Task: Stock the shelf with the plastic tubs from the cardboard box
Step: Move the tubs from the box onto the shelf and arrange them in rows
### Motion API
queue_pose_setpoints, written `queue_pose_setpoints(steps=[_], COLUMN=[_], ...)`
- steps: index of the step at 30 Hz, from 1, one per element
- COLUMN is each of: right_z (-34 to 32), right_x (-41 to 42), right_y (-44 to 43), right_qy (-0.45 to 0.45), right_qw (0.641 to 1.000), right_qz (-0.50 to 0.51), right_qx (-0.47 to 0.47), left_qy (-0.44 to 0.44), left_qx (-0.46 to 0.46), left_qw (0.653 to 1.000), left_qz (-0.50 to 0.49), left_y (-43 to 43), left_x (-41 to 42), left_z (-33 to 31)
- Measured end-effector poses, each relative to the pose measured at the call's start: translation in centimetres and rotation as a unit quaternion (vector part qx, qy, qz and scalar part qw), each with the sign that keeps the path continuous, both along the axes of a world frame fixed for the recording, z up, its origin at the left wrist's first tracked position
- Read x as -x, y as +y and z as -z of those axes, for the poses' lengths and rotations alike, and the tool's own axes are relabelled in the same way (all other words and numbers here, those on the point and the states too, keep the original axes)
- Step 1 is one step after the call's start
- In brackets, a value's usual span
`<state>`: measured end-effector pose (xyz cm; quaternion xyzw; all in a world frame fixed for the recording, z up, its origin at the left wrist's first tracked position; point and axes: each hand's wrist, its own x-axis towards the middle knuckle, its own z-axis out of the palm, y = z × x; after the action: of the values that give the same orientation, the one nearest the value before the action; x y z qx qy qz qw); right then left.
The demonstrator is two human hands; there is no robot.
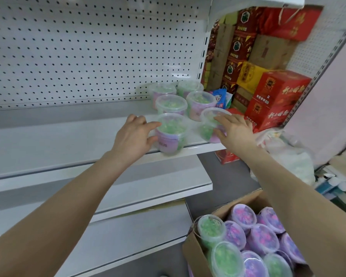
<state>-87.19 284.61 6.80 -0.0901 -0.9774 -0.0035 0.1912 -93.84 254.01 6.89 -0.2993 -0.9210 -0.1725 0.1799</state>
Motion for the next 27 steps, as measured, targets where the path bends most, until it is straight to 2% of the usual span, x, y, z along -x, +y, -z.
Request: queue_pose_setpoints(steps=[5, 8, 18, 27], right_z=[-0.1, -0.3, 0.0, 0.2], right_x=[-0.1, 0.1, 1.3, -0.4], right_y=[0.4, 0.8, 1.2, 1.1], right_qy=[0.004, -0.008, -0.009, 0.027], right_qw=[1.0, 1.0, 0.999, 0.997], right_qz=[-0.02, -0.021, -0.036, -0.044], right_qx=[0.006, -0.002, -0.01, -0.065], left_qy=[0.09, 0.115, 0.113, 0.064], left_qx=[-0.005, 0.02, 0.06, 0.048], left_qw=[0.992, 0.989, 0.991, 0.997], left_qz=[0.092, 0.093, 0.025, 0.006], left_y=[1.6, 3.7, 6.6, 6.5], left_x=[-0.4, -0.7, -0.6, -1.3], left_z=[0.5, 0.2, -0.8, -1.3])
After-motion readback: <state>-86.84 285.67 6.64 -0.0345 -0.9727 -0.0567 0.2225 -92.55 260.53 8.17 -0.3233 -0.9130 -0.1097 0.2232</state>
